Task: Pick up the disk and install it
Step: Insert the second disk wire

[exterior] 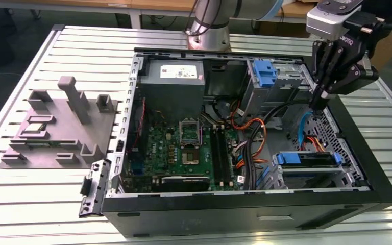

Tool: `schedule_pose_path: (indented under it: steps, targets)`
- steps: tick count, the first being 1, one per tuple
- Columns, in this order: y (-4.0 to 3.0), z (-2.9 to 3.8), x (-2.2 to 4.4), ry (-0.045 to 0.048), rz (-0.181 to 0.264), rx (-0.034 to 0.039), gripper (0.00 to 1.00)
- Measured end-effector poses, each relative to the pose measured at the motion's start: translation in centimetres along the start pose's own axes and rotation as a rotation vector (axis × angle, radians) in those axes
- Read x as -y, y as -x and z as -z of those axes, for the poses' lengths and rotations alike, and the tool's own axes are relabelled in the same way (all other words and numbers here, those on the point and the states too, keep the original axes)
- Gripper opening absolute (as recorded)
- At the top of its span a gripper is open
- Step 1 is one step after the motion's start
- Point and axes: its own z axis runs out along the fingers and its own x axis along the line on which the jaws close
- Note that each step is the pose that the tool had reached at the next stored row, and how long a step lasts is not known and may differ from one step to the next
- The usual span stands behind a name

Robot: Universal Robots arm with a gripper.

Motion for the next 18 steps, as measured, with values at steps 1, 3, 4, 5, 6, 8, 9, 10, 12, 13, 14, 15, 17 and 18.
schedule_pose_path:
  steps: [1,3,4,5,6,8,9,10,12,13,14,15,17,18]
  targets:
    - [-0.09,0.0,-0.01,0.0002,0.0,0.0058,0.18]
    - [-0.17,-0.09,-0.05,0.0004,-0.001,0.0092,0.18]
    - [-0.19,-0.18,-0.05,0.0004,-0.001,0.0098,0.19]
    - [-0.22,-0.29,-0.05,0.0004,-0.001,0.0119,0.19]
    - [-0.26,-0.4,-0.06,0.0007,-0.001,0.0144,0.19]
    - [-0.33,-0.62,-0.07,0.0008,-0.001,0.0148,0.25]
    - [-0.35,-0.7,-0.07,0.0008,-0.001,0.0148,0.25]
    - [-0.38,-0.78,-0.08,0.0008,-0.001,0.0148,0.25]
    - [-0.42,-0.94,-0.08,0.0007,-0.001,0.0146,0.25]
    - [-0.45,-1.03,-0.09,0.0007,-0.001,0.0144,0.25]
    - [-0.47,-1.14,-0.09,0.0008,-0.001,0.0145,0.25]
    - [-0.5,-1.25,-0.09,0.0007,-0.001,0.0144,0.25]
    - [-0.56,-1.46,-0.1,0.0007,-0.001,0.0137,0.25]
    - [-0.58,-1.54,-0.1,0.0007,-0.001,0.0128,0.25]
